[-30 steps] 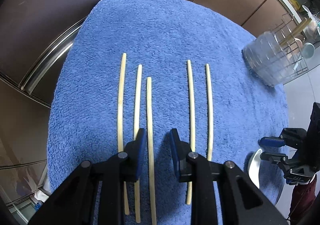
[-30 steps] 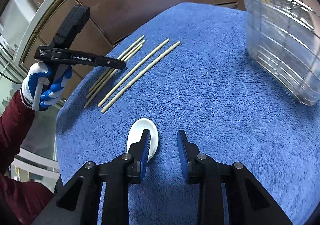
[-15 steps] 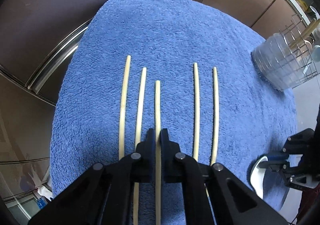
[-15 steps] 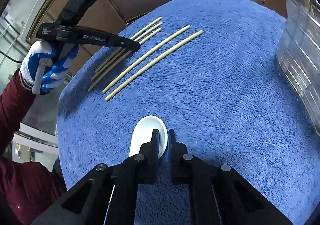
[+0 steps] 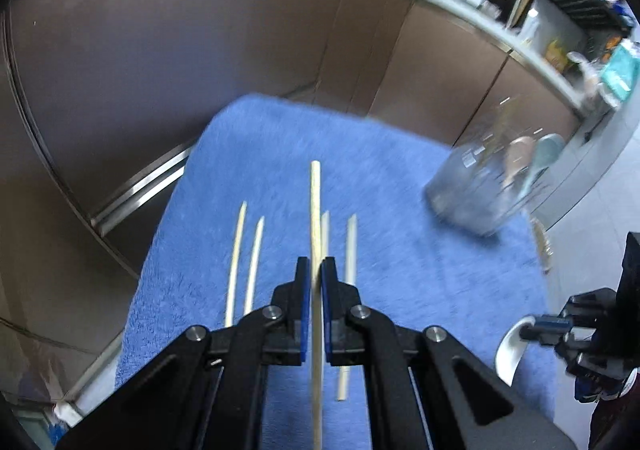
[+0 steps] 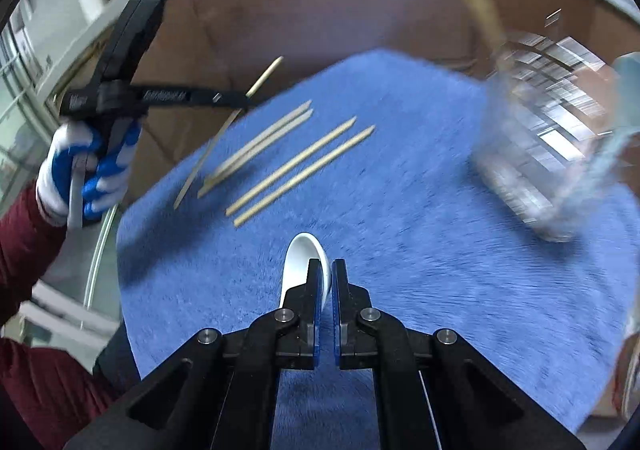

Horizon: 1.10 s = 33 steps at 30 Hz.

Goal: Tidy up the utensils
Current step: 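Grasp a chopstick with the left tool while the right tool grasps the white spoon, then lift chopstick and white spoon and lower both into the utensil holder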

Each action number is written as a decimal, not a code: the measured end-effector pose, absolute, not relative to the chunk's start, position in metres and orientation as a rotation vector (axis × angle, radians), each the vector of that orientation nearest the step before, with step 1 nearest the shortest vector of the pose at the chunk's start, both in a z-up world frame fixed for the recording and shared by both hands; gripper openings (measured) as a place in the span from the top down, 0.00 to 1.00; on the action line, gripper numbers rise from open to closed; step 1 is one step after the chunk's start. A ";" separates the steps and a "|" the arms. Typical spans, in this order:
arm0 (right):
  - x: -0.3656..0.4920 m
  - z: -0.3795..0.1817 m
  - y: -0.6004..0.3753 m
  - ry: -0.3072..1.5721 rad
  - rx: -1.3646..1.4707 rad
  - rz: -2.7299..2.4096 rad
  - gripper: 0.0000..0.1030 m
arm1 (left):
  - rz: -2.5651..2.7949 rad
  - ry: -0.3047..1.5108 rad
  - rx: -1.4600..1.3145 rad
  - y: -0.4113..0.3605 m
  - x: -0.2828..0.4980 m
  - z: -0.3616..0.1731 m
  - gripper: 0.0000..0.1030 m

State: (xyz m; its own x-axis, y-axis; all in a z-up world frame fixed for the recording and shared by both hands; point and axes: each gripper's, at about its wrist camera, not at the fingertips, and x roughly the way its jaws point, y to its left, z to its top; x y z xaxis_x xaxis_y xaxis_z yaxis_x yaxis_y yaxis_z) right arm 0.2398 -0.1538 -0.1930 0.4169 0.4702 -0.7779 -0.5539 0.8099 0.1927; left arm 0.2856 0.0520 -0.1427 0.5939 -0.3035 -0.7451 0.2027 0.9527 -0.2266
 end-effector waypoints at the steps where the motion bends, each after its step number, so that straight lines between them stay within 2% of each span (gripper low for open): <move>1: 0.236 -0.182 -0.162 0.908 -0.084 0.618 0.96 | -0.306 0.857 -0.116 0.048 0.280 -0.131 0.96; 9: 0.222 -0.083 -0.228 0.608 -0.007 0.338 0.96 | -0.458 0.597 -0.172 -0.005 0.272 -0.027 0.96; 16: 0.235 -0.037 -0.246 0.372 -0.019 0.144 0.96 | -0.510 0.363 -0.258 -0.061 0.293 0.030 0.96; 23: 0.273 -0.041 -0.233 0.204 -0.097 0.019 0.96 | -0.478 0.228 -0.283 -0.106 0.327 0.038 0.96; 33: 0.306 -0.083 -0.252 0.163 -0.115 -0.032 0.96 | -0.388 0.211 -0.270 -0.145 0.370 -0.017 0.96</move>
State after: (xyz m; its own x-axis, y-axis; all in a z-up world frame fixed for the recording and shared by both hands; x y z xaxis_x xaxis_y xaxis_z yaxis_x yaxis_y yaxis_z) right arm 0.3056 -0.2520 -0.0833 0.9862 -0.0417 -0.1605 0.0228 0.9928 -0.1173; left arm 0.3701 -0.1446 -0.0167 0.9047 -0.3986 -0.1503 0.3430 0.8909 -0.2978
